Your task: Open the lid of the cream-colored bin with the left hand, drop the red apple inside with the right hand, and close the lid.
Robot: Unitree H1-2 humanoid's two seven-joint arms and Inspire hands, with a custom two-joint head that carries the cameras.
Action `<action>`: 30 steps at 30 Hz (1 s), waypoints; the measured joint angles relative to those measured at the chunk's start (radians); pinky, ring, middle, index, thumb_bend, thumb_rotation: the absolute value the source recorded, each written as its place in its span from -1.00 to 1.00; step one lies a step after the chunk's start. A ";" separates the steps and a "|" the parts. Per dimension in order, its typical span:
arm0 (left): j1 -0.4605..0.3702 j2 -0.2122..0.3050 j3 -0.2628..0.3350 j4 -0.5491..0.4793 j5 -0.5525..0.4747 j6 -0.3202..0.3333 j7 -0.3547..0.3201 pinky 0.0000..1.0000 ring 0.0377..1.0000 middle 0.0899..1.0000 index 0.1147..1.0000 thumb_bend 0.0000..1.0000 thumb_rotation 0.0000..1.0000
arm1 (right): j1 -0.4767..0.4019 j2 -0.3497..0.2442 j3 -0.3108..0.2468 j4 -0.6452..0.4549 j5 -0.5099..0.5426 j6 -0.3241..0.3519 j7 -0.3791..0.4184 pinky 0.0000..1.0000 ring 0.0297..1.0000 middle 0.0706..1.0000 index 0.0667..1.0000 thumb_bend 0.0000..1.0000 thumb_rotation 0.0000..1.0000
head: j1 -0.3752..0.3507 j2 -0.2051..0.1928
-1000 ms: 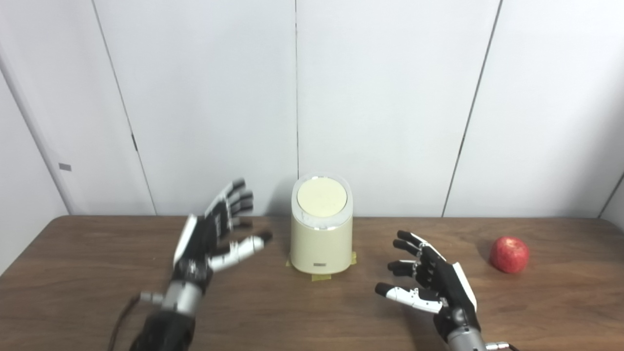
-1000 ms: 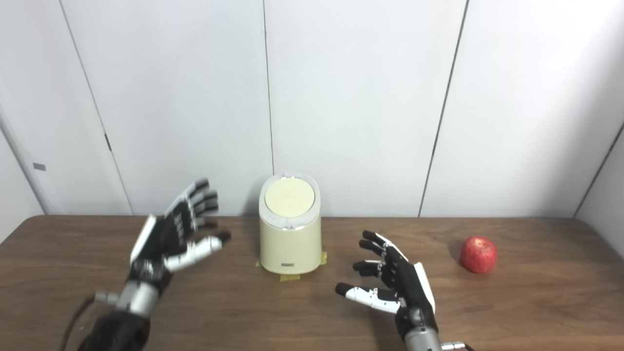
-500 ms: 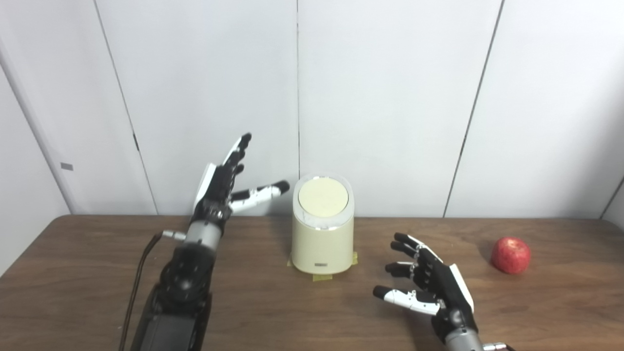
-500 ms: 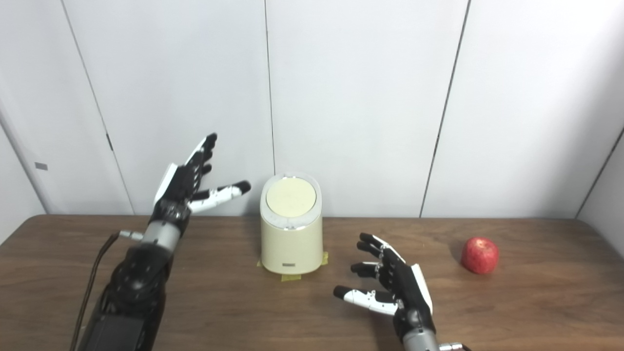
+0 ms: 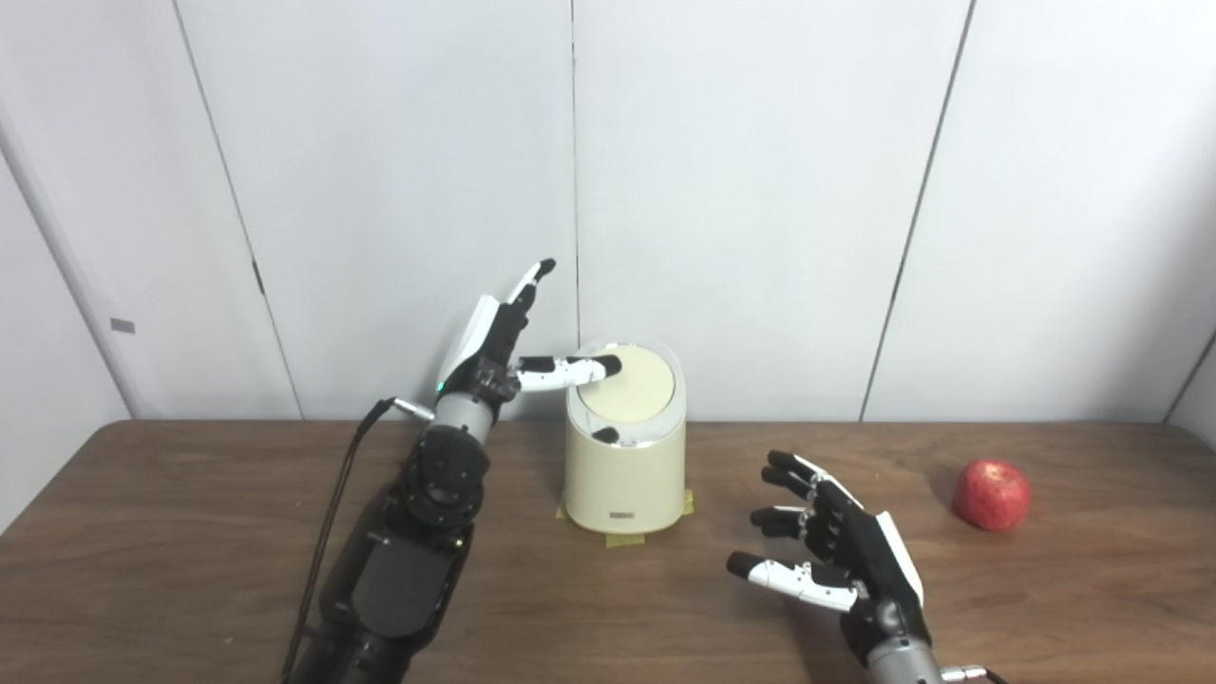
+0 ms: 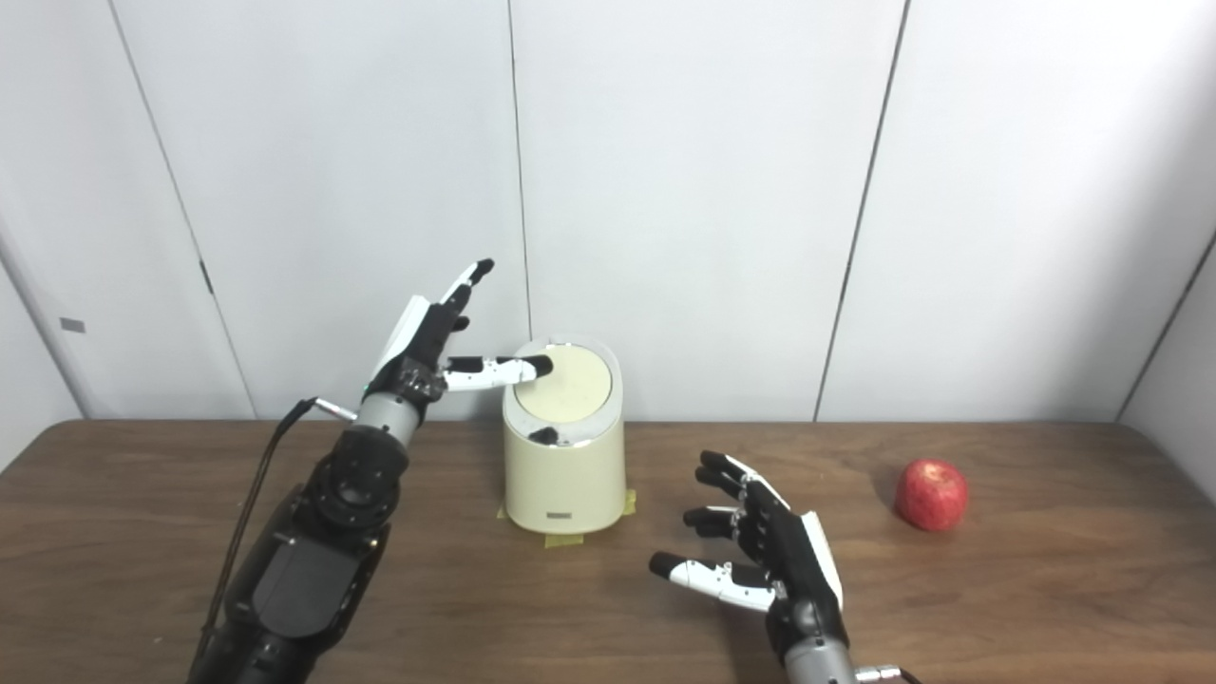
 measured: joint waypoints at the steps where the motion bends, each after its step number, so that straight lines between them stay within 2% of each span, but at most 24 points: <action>1: -0.007 -0.001 -0.003 0.014 0.002 -0.002 0.001 0.81 1.00 1.00 1.00 0.80 -0.54 | 0.000 0.002 0.000 -0.003 0.001 0.000 0.000 0.20 0.23 0.57 0.55 0.57 -0.77 | -0.002 0.000; 10: -0.023 -0.016 -0.062 0.067 0.063 0.010 0.012 0.71 1.00 1.00 1.00 0.89 -0.49 | 0.001 0.006 0.000 -0.009 0.001 0.002 -0.001 0.19 0.25 0.57 0.54 0.59 -0.72 | -0.009 0.005; 17: -0.024 -0.015 -0.096 0.067 0.124 0.049 0.018 0.69 1.00 1.00 1.00 0.83 -0.59 | 0.003 0.010 0.003 -0.029 -0.006 0.010 -0.003 0.12 0.24 0.56 0.54 0.58 -0.68 | -0.015 0.009; 21: -0.024 -0.013 -0.121 0.063 0.165 0.076 0.018 0.67 1.00 1.00 1.00 0.86 -0.60 | 0.003 0.014 0.003 -0.029 -0.007 0.011 -0.007 0.13 0.24 0.56 0.54 0.57 -0.67 | -0.018 0.011; 24: -0.026 0.003 -0.173 0.055 0.239 0.117 0.023 0.61 0.97 1.00 1.00 0.79 -0.75 | 0.003 0.016 0.003 -0.029 -0.006 0.011 -0.007 0.12 0.23 0.56 0.54 0.57 -0.67 | -0.018 0.011; 27: -0.042 0.024 -0.257 0.043 0.374 0.192 0.040 0.59 0.94 1.00 1.00 0.69 -0.97 | 0.002 0.016 0.003 -0.029 -0.007 0.011 -0.007 0.08 0.22 0.54 0.54 0.57 -0.66 | -0.018 0.012; 30: -0.061 0.035 -0.319 0.017 0.481 0.242 0.055 0.59 0.93 1.00 1.00 0.62 -1.00 | 0.003 0.016 0.002 -0.029 -0.006 0.011 -0.007 0.08 0.21 0.54 0.53 0.57 -0.69 | -0.018 0.014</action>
